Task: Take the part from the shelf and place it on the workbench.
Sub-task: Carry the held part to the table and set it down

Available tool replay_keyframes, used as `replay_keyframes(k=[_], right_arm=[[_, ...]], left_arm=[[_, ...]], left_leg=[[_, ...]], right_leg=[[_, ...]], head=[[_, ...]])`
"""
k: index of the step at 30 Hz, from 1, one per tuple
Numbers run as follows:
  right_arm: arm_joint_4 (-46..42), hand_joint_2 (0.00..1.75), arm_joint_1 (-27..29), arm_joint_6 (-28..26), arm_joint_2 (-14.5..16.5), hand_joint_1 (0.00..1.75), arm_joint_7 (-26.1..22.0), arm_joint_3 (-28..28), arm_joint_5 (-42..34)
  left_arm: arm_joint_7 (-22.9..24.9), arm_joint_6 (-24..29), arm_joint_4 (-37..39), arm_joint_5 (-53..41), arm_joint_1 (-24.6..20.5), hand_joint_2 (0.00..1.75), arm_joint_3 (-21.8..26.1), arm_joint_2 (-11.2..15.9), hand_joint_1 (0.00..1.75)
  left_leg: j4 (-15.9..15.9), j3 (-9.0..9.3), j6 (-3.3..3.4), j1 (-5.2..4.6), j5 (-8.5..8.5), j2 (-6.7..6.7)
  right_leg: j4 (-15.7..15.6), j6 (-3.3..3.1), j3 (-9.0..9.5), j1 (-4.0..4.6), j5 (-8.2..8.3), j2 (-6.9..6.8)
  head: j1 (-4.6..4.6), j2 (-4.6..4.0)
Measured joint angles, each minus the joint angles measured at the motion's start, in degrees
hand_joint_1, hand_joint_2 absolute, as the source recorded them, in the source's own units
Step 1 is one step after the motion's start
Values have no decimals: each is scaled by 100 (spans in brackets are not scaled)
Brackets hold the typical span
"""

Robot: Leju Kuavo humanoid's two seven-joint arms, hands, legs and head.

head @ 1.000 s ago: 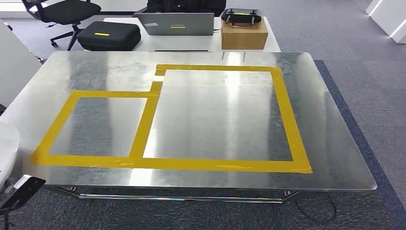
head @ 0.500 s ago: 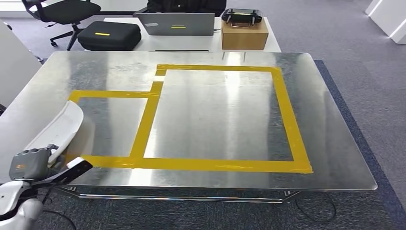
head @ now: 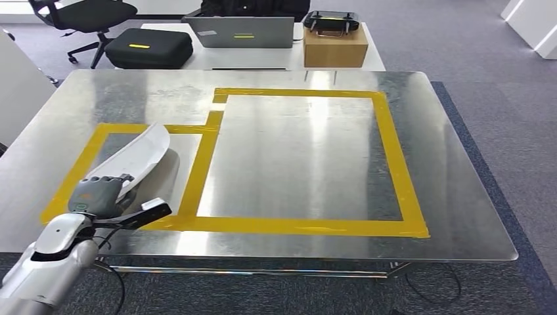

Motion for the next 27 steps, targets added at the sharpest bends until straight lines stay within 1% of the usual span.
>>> replay_keyframes(k=[3, 6, 10, 13, 18, 21, 22, 23, 25, 26, 27], right_arm=[[-9, 0, -7, -5, 3, 0, 31, 9, 4], [-10, 0, 23, -47, 11, 0, 45, 16, 7], [-10, 0, 113, -102, 25, 0, 51, 18, -2], [-10, 0, 184, -191, 47, 0, 27, 13, -48], [-9, 0, 343, -339, 86, 0, -25, -28, -119], [-8, 0, 438, -447, 110, 0, -79, -73, -173], [-7, 0, 474, -488, 124, 0, -104, -91, -194], [-2, 0, 508, -527, 141, 0, -126, -109, -216], [11, 0, 572, -594, 175, 0, -157, -150, -252], [18, 0, 595, -614, 189, 0, -166, -167, -264], [23, 0, 611, -634, 201, 0, -171, -186, -272]], left_arm=[[68, 89, 68, 123, 4, 175, -95, 8, 0], [61, 431, -79, 380, 264, 175, -100, 17, 0], [7, 760, -632, 559, 852, 0, -10, 2, 0], [-185, 1021, -1199, 745, 1341, 0, 102, -89, 0], [-442, 1330, -2291, 923, 2198, 0, 230, -375, 0], [-684, 1622, -2905, 1145, 2661, 0, 268, -598, 0], [-814, 1773, -3149, 1219, 2850, 0, 268, -694, 0], [-969, 1934, -3418, 1286, 3059, 0, 265, -800, 0], [-1382, 2204, -3982, 1425, 3449, 0, 252, -1056, 0], [-1651, 2277, -4254, 1512, 3619, 0, 248, -1218, 0], [-1976, 2309, -4519, 1628, 3777, 0, 251, -1404, 0]], left_leg=[[-1, -2, 0, 1, -1, 0], [-2, -2, 0, 1, -2, 6], [-3, -6, 0, 1, -4, 11], [-3, -7, 1, 1, -6, 15], [-3, -8, 3, 0, -9, 19], [-3, -7, 3, -1, -11, 21], [10, -9, 13, -13, -19, 24], [14, -10, 40, -24, -9, 26], [-88, 23, 119, -30, 91, 44], [-194, 57, 164, -13, 172, 52], [-292, 86, 191, 4, 236, 64]], right_leg=[[0, 0, 0, 0, 0, 0], [0, -1, -3, -1, -2, 8], [0, 0, -7, 0, -7, 11], [-1, 1, -7, 0, -7, 14], [-5, 1, -7, -1, -7, 15], [-7, 1, -7, -1, -8, 16], [-26, 18, -4, -12, 4, 18], [-54, 49, 1, -24, 29, 22], [-133, 123, 12, -40, 70, 24], [-112, 144, -12, -38, 29, 16], [26, 152, -85, -36, -85, 9]], head=[[0, 0], [-1, 0], [1, 0], [-1, 0], [0, 0], [0, 0], [0, 0], [-3, 0], [-3, 0], [5, 0], [18, 0]])
